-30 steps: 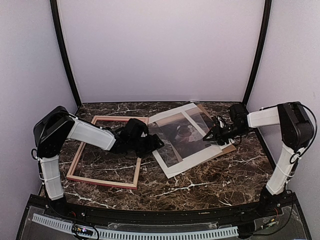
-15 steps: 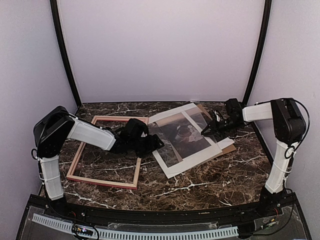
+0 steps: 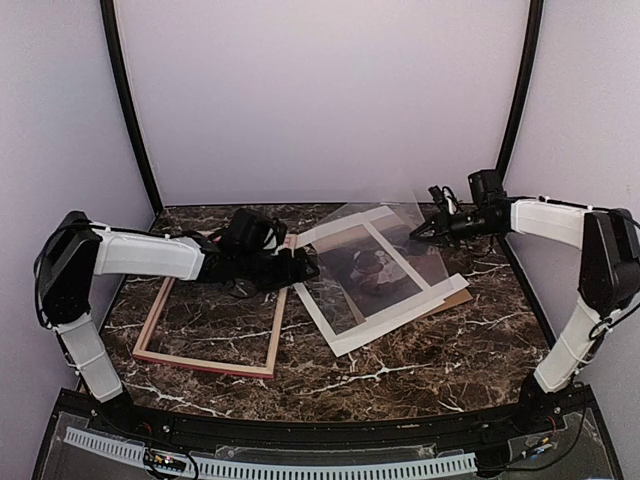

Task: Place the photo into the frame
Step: Pick up the glass panel from the mat board, then move the frame body to the center of the board.

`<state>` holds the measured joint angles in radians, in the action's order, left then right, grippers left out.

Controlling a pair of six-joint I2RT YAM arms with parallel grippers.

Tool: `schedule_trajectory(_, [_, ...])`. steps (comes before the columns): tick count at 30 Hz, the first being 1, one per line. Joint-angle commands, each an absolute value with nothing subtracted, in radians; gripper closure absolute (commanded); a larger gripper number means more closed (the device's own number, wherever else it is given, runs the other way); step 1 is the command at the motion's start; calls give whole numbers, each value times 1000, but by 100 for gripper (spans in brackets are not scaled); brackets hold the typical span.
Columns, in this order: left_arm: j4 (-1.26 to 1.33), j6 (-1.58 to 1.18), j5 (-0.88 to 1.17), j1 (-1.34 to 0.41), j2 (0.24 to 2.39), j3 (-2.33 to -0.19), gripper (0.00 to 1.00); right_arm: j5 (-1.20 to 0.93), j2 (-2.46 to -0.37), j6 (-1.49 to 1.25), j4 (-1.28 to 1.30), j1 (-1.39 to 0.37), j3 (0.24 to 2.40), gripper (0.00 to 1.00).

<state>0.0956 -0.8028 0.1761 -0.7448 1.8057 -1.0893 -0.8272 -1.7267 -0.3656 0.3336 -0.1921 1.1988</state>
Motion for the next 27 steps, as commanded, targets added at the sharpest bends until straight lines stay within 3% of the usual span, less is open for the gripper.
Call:
schedule_trajectory(1, [-141, -620, 149, -630, 1639, -1134, 15, -921, -1593, -459, 241, -187, 1169, 100])
schedule_trajectory(8, [-360, -442, 62, -385, 1519, -1132, 11, -978, -1499, -564, 140, -190, 1149, 100])
schedule_trajectory(16, [-516, -309, -75, -144, 1621, -1189, 10, -1018, -1455, -625, 65, -213, 1135, 100])
schedule_trajectory(27, [-623, -187, -272, -85, 1875, -1335, 18, -1010, -1426, -618, 49, -230, 1092, 100])
